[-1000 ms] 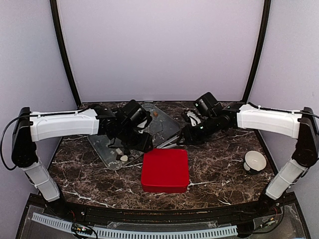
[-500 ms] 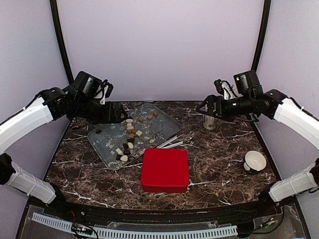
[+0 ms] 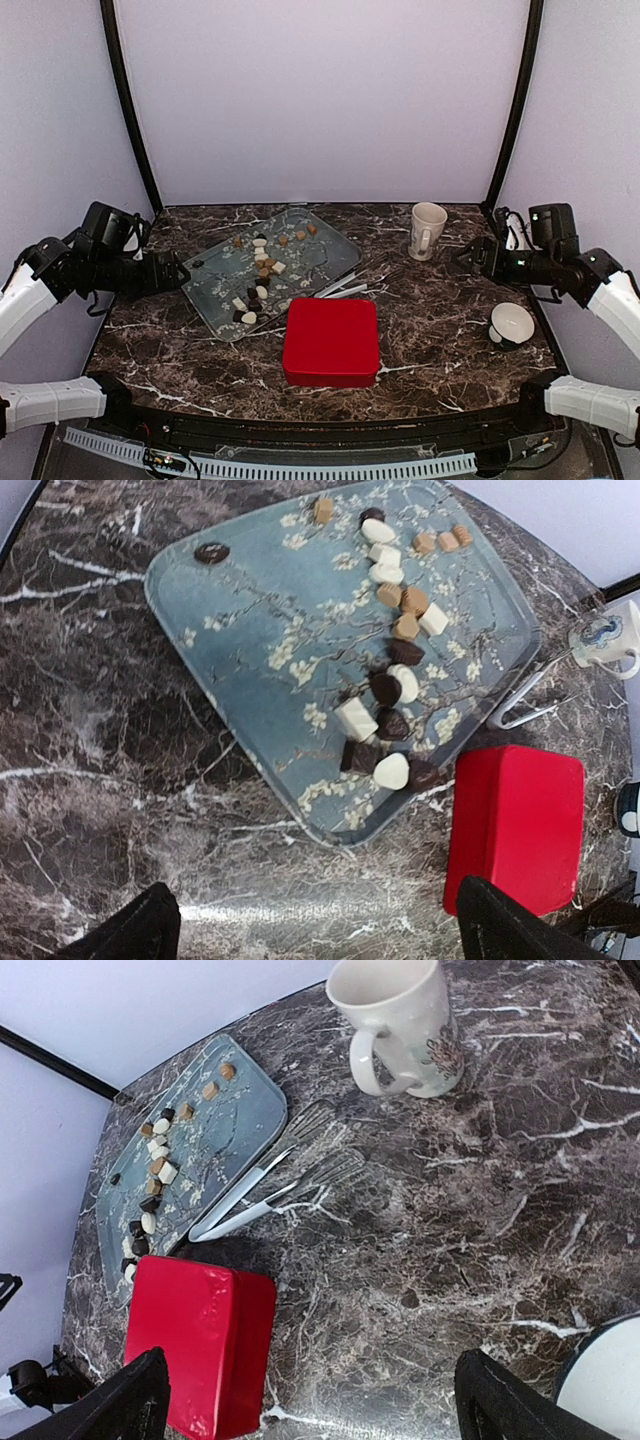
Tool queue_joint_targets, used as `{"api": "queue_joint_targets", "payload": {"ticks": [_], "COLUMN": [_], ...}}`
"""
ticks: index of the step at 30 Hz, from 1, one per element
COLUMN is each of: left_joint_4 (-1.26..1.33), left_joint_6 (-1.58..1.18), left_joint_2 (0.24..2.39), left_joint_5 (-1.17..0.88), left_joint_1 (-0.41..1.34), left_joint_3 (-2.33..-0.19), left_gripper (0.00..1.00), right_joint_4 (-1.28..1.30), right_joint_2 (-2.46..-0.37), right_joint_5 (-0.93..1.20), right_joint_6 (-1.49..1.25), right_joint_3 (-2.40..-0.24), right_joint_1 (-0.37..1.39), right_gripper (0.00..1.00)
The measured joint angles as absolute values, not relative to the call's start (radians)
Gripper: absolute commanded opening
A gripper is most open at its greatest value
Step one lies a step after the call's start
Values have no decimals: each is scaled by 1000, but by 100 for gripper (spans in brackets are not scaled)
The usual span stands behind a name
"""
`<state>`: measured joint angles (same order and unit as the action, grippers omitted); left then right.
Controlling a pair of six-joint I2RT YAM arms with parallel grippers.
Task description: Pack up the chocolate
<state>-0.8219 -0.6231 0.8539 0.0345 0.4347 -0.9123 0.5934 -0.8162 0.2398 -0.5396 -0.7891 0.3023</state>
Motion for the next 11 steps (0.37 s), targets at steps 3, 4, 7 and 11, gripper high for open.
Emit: {"api": "queue_joint_targets", "payload": {"ticks": [3,4,7,11], "left_joint_4": [-826,-830,-836,-838], "left_joint_6": [-669,-684,-721,-749], "left_joint_2": [809,791,747,737], "left_joint_5": [34,35,37,48], "left_joint_1": [435,435,435,435], "left_joint_3": [-829,-807,-771,-765], "left_gripper": [99,99,99,99], "right_joint_4": [591,591,591,576], "right_joint_2": [-739,-716,-666,-644], "right_joint_5": [229,227,223,221], "right_joint_6": [-563,-572,-601,-624], "right_joint_3": [-702,-676,-625,-614], "right_joint_1": [296,295,294,294], "right_gripper": [100,100,100,100]}}
